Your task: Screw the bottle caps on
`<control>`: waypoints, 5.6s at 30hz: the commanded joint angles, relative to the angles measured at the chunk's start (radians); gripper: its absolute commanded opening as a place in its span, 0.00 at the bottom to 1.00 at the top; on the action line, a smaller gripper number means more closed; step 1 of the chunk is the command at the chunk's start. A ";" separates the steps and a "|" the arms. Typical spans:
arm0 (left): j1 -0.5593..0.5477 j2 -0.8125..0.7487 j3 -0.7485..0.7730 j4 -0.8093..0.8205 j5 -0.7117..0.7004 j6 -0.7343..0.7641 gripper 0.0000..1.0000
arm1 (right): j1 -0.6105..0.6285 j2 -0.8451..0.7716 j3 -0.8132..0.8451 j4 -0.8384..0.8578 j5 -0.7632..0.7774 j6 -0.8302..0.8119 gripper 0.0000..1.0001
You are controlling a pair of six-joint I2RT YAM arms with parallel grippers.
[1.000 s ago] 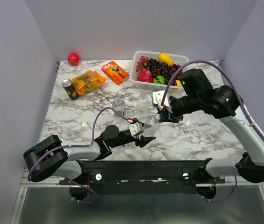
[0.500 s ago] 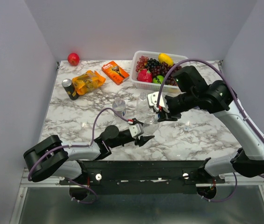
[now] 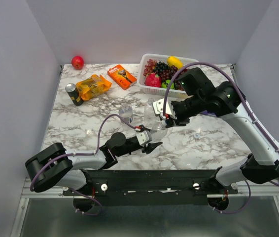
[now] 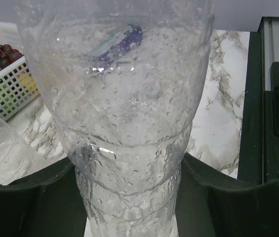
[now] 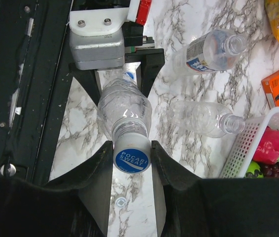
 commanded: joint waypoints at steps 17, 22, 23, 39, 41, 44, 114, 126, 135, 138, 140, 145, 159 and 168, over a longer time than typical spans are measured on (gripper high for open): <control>-0.003 -0.001 -0.053 0.090 -0.059 0.139 0.00 | 0.027 -0.003 -0.086 -0.130 0.012 -0.092 0.22; -0.002 0.001 -0.079 0.117 -0.050 0.176 0.00 | 0.027 -0.015 -0.116 -0.132 -0.004 -0.077 0.22; -0.002 0.001 -0.080 0.127 -0.056 0.179 0.00 | 0.027 -0.017 -0.121 -0.130 -0.016 -0.075 0.22; -0.003 0.016 -0.097 0.114 -0.037 0.179 0.00 | 0.029 -0.006 -0.127 -0.129 -0.068 -0.051 0.20; -0.002 0.013 -0.100 0.109 -0.042 0.173 0.00 | 0.027 -0.018 -0.135 -0.130 -0.079 -0.058 0.21; -0.002 0.015 -0.108 0.111 -0.028 0.173 0.00 | 0.027 -0.015 -0.132 -0.129 -0.096 -0.054 0.21; 0.023 0.013 -0.108 0.140 -0.057 0.124 0.00 | 0.049 0.083 -0.204 0.094 -0.051 0.231 0.20; 0.034 -0.004 -0.113 0.100 -0.108 0.022 0.00 | 0.050 0.074 -0.207 0.143 0.056 0.391 0.33; 0.035 0.001 -0.113 0.068 -0.070 -0.010 0.00 | 0.050 0.071 -0.158 0.170 0.099 0.439 0.44; 0.035 0.010 -0.106 0.054 -0.054 -0.019 0.00 | 0.052 0.066 -0.149 0.163 0.094 0.443 0.46; 0.035 0.013 -0.105 0.045 -0.051 -0.021 0.00 | 0.050 0.065 -0.145 0.163 0.093 0.442 0.47; 0.035 0.022 -0.100 0.038 -0.048 -0.027 0.00 | 0.052 0.069 -0.138 0.158 0.084 0.448 0.52; 0.047 0.027 -0.110 0.052 -0.016 -0.053 0.00 | 0.049 0.075 -0.054 0.241 0.145 0.466 1.00; 0.092 -0.020 -0.105 0.028 0.038 -0.119 0.00 | 0.049 -0.113 -0.254 0.264 0.110 0.376 1.00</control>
